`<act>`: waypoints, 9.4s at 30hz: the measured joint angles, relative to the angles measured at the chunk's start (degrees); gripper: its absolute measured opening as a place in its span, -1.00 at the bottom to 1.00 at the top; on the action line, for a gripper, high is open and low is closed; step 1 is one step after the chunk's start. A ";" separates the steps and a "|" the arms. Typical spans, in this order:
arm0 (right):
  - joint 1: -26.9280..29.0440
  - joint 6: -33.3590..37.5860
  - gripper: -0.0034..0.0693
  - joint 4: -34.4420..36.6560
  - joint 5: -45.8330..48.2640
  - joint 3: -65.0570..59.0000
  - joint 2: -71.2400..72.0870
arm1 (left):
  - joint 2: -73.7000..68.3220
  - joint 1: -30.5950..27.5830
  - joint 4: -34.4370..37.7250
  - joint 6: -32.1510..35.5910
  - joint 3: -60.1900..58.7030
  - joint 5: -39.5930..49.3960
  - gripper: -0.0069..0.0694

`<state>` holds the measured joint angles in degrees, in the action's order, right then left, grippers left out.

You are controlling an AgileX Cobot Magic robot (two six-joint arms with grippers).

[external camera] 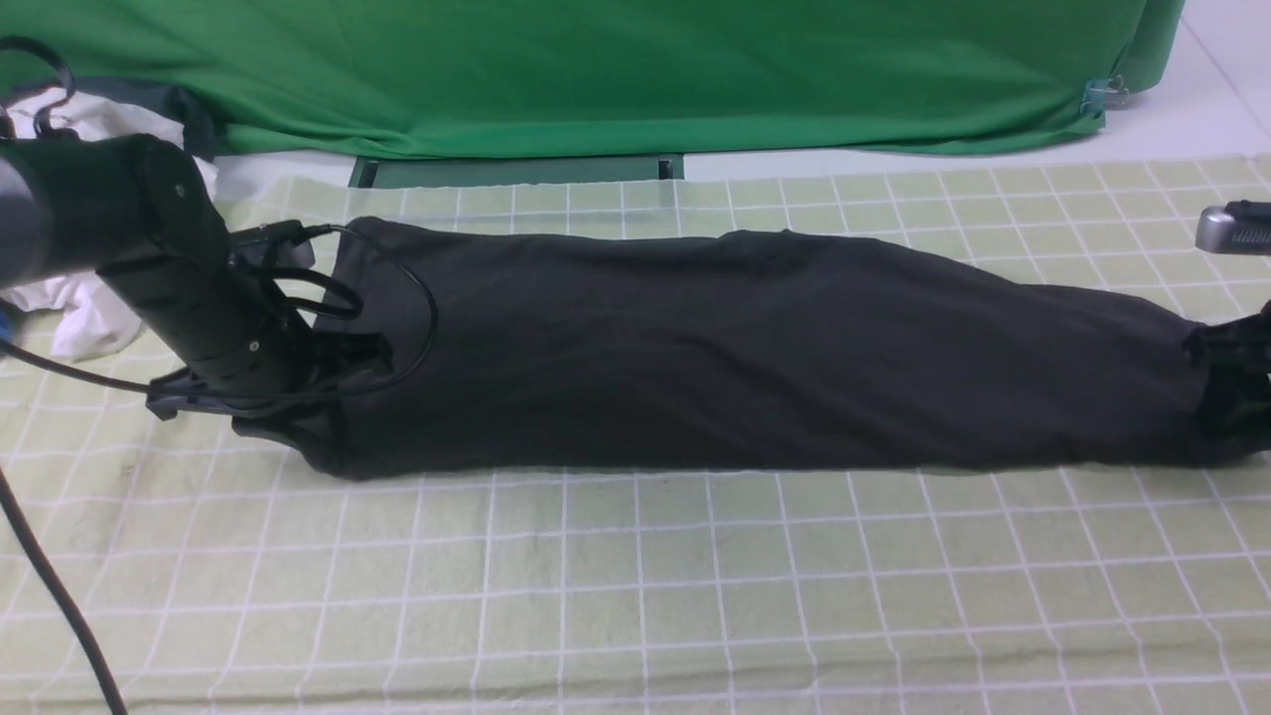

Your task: Fold a long-sleeved shirt over a green coffee tablecloth.

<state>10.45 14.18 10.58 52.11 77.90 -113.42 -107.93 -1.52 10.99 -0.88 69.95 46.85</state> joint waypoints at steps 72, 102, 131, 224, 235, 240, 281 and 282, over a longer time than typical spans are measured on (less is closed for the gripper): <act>-0.66 -1.77 -0.76 -2.41 2.10 -16.57 9.44 | 44.29 0.00 -2.22 2.53 -18.51 16.79 -0.39; -42.53 -9.82 -0.76 14.34 4.83 11.78 15.98 | 44.29 -0.05 0.64 1.29 -18.51 13.29 -0.37; -64.05 -13.49 -0.03 21.53 -6.06 38.70 -16.30 | 51.80 -0.05 -11.37 -7.93 -18.51 13.88 -0.35; -36.74 -5.48 -0.46 -2.84 -51.17 -55.97 107.18 | 93.71 -0.05 7.98 15.94 -28.73 -6.94 -0.78; -36.74 -5.45 -0.37 -2.84 -51.09 -55.97 107.18 | 99.74 -0.05 1.77 16.94 -49.24 -26.15 -0.78; -36.74 -5.45 -0.37 -2.84 -51.04 -55.97 107.18 | 105.05 -0.05 -1.06 16.77 -60.14 -31.81 -0.78; -36.74 -5.40 -0.25 -2.84 -51.04 -55.97 107.18 | 107.93 -0.05 -5.39 8.92 -70.20 -33.33 -0.78; -36.74 -5.33 -0.25 -2.84 -51.04 -55.97 107.18 | 107.93 -0.05 -5.39 8.92 -70.20 -33.33 -0.78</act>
<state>-26.28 8.85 7.74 1.07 21.93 -6.24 0.00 -1.57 5.60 8.03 -0.25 13.52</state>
